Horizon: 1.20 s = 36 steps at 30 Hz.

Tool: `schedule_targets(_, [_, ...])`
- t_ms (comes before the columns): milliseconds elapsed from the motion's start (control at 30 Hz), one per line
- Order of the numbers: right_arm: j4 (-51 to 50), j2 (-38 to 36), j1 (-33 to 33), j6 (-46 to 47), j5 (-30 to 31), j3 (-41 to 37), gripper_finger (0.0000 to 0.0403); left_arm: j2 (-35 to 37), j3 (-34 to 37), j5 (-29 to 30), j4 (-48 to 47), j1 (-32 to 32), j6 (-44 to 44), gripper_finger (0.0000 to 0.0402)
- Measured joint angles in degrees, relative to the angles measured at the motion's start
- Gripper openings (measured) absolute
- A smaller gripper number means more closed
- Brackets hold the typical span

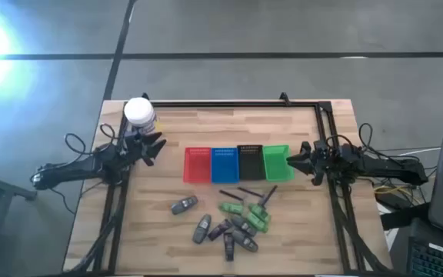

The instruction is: Pick & Place Travel size toiletries

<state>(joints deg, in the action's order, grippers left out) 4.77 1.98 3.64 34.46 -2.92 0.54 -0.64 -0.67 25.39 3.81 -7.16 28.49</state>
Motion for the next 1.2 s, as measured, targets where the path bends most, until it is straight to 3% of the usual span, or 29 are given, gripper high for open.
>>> schedule_targets(1200, [0.0, 0.0, 0.0, 0.0, 0.0, 0.0, 0.0174, 0.0, 0.0, 0.0, 0.0, 0.0, 0.0, 0.0287])
